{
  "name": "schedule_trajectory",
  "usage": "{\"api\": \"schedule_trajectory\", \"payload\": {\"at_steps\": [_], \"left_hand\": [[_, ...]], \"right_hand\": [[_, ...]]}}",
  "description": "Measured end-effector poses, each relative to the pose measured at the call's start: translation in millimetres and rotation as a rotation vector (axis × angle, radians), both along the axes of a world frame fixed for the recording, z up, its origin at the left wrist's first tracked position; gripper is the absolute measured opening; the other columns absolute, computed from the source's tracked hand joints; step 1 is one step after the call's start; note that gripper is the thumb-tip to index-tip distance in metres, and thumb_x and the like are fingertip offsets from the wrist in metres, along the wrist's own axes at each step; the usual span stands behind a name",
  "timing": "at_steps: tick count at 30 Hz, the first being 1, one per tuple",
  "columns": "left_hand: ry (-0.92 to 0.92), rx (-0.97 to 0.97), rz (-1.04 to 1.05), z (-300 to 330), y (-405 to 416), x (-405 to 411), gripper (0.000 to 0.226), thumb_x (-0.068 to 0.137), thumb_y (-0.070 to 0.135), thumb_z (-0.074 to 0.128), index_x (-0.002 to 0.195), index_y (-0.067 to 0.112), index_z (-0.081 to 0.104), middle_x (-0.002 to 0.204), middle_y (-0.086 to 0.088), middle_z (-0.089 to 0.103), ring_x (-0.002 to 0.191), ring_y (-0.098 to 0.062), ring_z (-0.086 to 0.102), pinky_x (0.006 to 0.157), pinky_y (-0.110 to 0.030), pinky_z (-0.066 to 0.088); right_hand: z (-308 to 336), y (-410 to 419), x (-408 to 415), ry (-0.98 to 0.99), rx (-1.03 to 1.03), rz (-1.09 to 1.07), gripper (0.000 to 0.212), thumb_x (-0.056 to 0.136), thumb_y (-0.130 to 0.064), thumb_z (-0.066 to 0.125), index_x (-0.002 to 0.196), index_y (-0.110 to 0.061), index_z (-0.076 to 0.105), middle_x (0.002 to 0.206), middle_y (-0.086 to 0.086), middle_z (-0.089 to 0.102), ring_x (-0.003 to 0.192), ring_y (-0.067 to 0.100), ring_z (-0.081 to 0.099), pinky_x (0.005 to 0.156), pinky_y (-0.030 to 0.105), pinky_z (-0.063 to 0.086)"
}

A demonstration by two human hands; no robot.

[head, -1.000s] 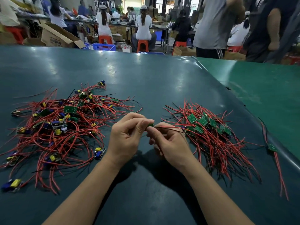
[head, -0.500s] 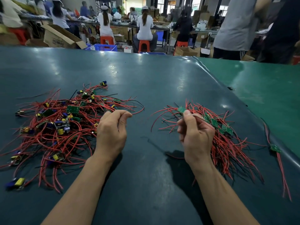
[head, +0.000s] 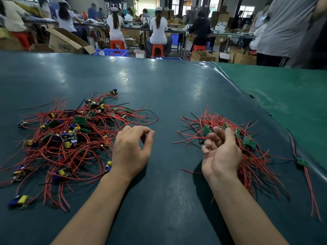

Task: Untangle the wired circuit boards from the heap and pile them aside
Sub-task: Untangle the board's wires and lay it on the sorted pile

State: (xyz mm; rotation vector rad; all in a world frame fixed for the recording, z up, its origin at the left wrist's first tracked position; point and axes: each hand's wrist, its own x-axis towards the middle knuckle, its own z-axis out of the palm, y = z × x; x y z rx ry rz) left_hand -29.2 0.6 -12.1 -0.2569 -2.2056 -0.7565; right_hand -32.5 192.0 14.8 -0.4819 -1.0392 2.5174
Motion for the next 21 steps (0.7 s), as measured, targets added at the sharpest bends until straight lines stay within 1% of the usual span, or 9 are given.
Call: {"api": "schedule_trajectory", "payload": {"at_steps": [3,5,7,9,12,14,16,19,21], "left_hand": [[-0.035,-0.1,0.26,0.0,-5.0,-1.7,0.015,0.087,0.026,0.061,0.09,0.014,0.069,0.081,-0.003,0.065,0.081,-0.031,0.054,0.074,-0.042,0.039],[-0.121,-0.157,0.479,0.4,-10.1,-3.6,0.02,0.087,0.029,0.063,0.101,0.015,0.067,0.094,-0.01,0.064,0.093,-0.034,0.052,0.078,-0.044,0.035],[-0.226,-0.144,0.628,1.5,-16.8,-3.3,0.028,0.085,0.028,0.065,0.109,0.014,0.064,0.106,-0.015,0.06,0.102,-0.036,0.048,0.084,-0.046,0.033],[-0.376,-0.114,0.698,2.4,-21.7,-1.8,0.035,0.085,0.027,0.062,0.117,0.011,0.061,0.116,-0.019,0.057,0.109,-0.039,0.047,0.09,-0.048,0.033],[-0.556,-0.241,0.765,-0.8,-24.0,-0.3,0.031,0.087,0.023,0.056,0.114,0.009,0.062,0.118,-0.018,0.059,0.111,-0.038,0.047,0.092,-0.044,0.033],[-0.582,-0.274,0.775,0.0,-26.2,-0.4,0.029,0.085,0.019,0.056,0.112,0.011,0.062,0.116,-0.015,0.06,0.111,-0.037,0.048,0.091,-0.043,0.033],[-0.583,-0.27,0.777,1.3,-27.8,-1.0,0.027,0.084,0.018,0.058,0.111,0.014,0.064,0.114,-0.013,0.061,0.108,-0.035,0.05,0.09,-0.043,0.034],[-0.565,-0.268,0.757,2.8,-30.2,-0.6,0.022,0.086,0.017,0.059,0.105,0.019,0.07,0.105,-0.009,0.066,0.103,-0.033,0.053,0.087,-0.041,0.033],[-0.47,-0.181,0.735,3.1,-29.4,0.1,0.023,0.086,0.014,0.06,0.106,0.017,0.071,0.104,-0.011,0.066,0.101,-0.035,0.052,0.086,-0.043,0.033]], "right_hand": [[1.2,-6.9,2.9,0.011,0.073,0.084,0.041,0.104,-0.035,0.043,0.077,-0.01,0.061,0.05,-0.001,0.053,0.034,0.01,0.042,0.034,0.016,0.027],[-0.6,-12.9,5.1,0.032,0.24,0.158,0.045,0.104,-0.037,0.042,0.073,-0.011,0.061,0.048,-0.001,0.052,0.033,0.01,0.04,0.033,0.015,0.025],[-6.6,-21.0,9.2,0.099,0.536,0.23,0.042,0.103,-0.031,0.047,0.069,-0.013,0.062,0.049,-0.001,0.052,0.035,0.01,0.04,0.034,0.017,0.027],[-15.6,-28.3,13.6,0.19,0.906,0.291,0.037,0.101,-0.026,0.054,0.067,-0.014,0.064,0.05,-0.003,0.053,0.042,0.007,0.043,0.042,0.022,0.035],[-28.0,-36.4,18.4,0.285,1.284,0.44,0.034,0.097,-0.031,0.059,0.069,-0.014,0.066,0.053,0.005,0.057,0.047,0.013,0.046,0.05,0.03,0.039],[-31.5,-39.1,19.4,0.289,1.378,0.52,0.034,0.097,-0.033,0.059,0.071,-0.013,0.068,0.056,0.01,0.059,0.052,0.021,0.05,0.055,0.035,0.042],[-31.7,-38.9,18.7,0.275,1.376,0.529,0.034,0.097,-0.033,0.06,0.071,-0.012,0.069,0.057,0.012,0.06,0.053,0.023,0.051,0.056,0.036,0.043],[-28.8,-35.7,17.1,0.249,1.313,0.508,0.034,0.097,-0.031,0.06,0.071,-0.012,0.069,0.055,0.009,0.061,0.046,0.01,0.046,0.052,0.03,0.041],[-28.1,-34.3,17.0,0.237,1.288,0.499,0.033,0.097,-0.029,0.06,0.07,-0.011,0.069,0.053,0.006,0.062,0.044,0.005,0.046,0.049,0.023,0.038]]}}
